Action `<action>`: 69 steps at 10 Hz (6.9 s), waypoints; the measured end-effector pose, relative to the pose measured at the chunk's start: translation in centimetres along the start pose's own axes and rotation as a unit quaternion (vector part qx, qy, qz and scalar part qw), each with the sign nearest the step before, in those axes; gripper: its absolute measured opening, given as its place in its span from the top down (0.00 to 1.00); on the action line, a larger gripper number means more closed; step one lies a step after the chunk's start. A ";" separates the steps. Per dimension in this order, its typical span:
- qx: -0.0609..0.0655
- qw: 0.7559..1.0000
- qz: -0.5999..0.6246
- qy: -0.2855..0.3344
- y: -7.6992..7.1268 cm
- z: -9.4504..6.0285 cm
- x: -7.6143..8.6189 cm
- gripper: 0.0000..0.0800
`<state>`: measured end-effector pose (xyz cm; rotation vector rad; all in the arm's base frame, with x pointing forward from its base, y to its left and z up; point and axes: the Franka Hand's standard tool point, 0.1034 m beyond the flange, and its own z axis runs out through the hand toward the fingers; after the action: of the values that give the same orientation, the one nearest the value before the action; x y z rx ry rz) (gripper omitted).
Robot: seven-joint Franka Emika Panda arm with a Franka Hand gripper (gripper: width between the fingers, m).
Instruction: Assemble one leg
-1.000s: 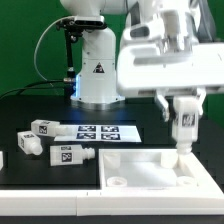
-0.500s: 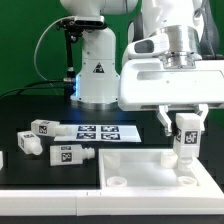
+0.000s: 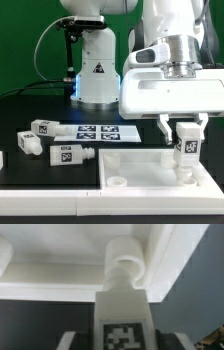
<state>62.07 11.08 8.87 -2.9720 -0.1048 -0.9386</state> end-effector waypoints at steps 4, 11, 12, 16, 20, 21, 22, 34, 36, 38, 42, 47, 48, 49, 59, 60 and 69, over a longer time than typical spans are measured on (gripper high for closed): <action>-0.001 1.000 -0.004 0.001 0.1 0.5 -0.2 0.64; -0.001 1.000 -0.011 0.002 -0.2 1.7 -0.9 0.64; -0.001 1.000 -0.014 0.000 -0.2 1.7 -0.9 0.64; 0.001 0.999 -0.025 -0.026 0.6 0.7 0.3 0.24; 0.010 0.988 -0.008 -0.153 0.2 1.9 1.5 0.19; 0.010 0.984 0.007 -0.177 -0.6 2.2 0.8 0.19; 0.010 0.979 0.018 -0.203 -1.1 2.1 0.5 0.19; -0.078 0.848 0.494 -0.178 0.6 2.5 0.6 0.64; -0.079 0.832 0.520 -0.177 0.7 2.5 0.5 0.64; -0.071 0.861 0.469 -0.183 0.7 2.4 0.6 0.53; -0.028 0.950 0.243 -0.196 0.6 2.1 1.0 0.20; 0.016 0.979 -0.059 -0.194 1.8 2.3 1.2 0.19; 0.019 0.977 -0.082 -0.193 1.8 2.3 1.2 0.19; 0.017 0.978 -0.074 -0.194 1.8 2.3 1.2 0.19; -0.062 0.916 0.350 -0.185 1.1 2.5 0.9 0.64; -0.075 0.880 0.432 -0.184 1.4 2.6 0.8 0.64; -0.084 0.851 0.483 -0.190 1.0 2.0 0.9 0.64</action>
Offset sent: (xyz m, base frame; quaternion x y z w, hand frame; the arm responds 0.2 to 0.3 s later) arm 0.0076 0.0052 -0.0109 0.0141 0.0051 0.0224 0.9996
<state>64.07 10.23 7.75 -2.6652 1.3700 -0.2178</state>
